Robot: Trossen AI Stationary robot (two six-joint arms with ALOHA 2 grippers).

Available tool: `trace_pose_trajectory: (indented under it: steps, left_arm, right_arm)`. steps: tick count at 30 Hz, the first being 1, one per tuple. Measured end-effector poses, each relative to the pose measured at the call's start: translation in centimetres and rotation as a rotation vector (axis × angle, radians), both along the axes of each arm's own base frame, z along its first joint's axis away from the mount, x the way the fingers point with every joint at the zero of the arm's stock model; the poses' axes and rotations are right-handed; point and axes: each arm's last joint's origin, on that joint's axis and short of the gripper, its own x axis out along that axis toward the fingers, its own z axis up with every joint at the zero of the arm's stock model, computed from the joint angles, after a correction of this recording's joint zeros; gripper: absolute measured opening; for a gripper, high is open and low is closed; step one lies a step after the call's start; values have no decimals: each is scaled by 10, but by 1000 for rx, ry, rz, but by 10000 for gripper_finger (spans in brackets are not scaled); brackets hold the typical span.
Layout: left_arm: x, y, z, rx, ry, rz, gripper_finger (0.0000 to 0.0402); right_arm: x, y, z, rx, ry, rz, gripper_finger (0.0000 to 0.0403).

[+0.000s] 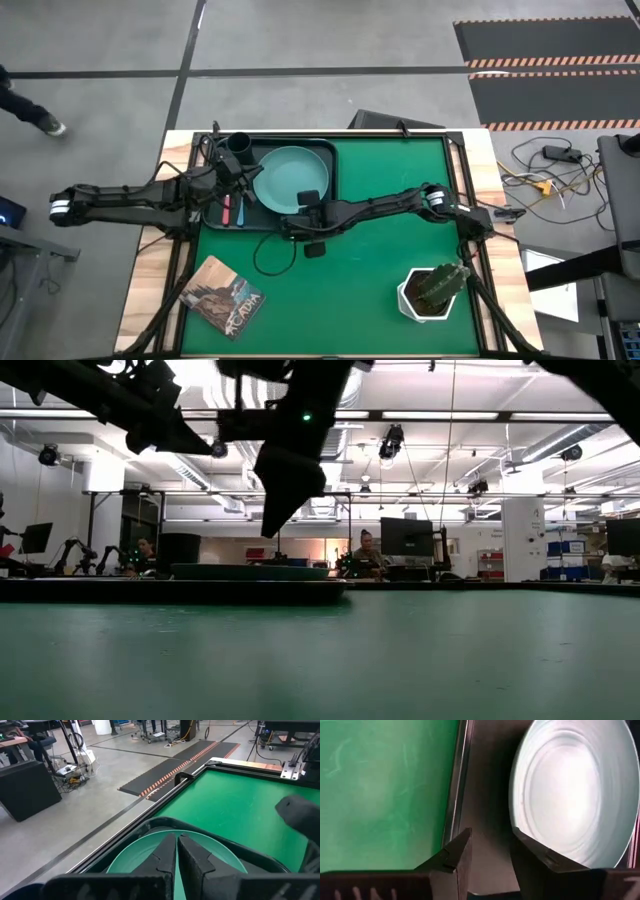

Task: Pick and place plate/cup/fork/spoon on tray
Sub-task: Return to Home Position

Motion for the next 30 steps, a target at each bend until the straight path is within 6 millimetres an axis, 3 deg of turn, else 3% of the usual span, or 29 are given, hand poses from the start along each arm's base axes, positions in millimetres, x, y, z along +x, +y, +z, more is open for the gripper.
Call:
trace_pose_trajectory:
  steps: [6,9,13,16,24,30]
  left_arm:
    - [0,0,-1,-1,7,0,0]
    - [0,0,-1,-2,6,1,0]
    - [0,0,-1,0,6,1,0]
    - [0,0,-1,1,8,1,0]
    - [-1,0,0,32,27,-8,0]
    - [-5,-2,4,31,-1,-81,0]
  right_arm:
    - [-32,-2,12,-2,-159,44,113]
    - [-54,0,30,-34,-299,90,113]
    - [-92,-2,64,-39,-482,95,113]
    - [-128,-6,77,-30,-575,80,113]
    - [-222,-16,83,-6,-798,69,104]
    - [-278,-23,75,-2,-957,73,103]
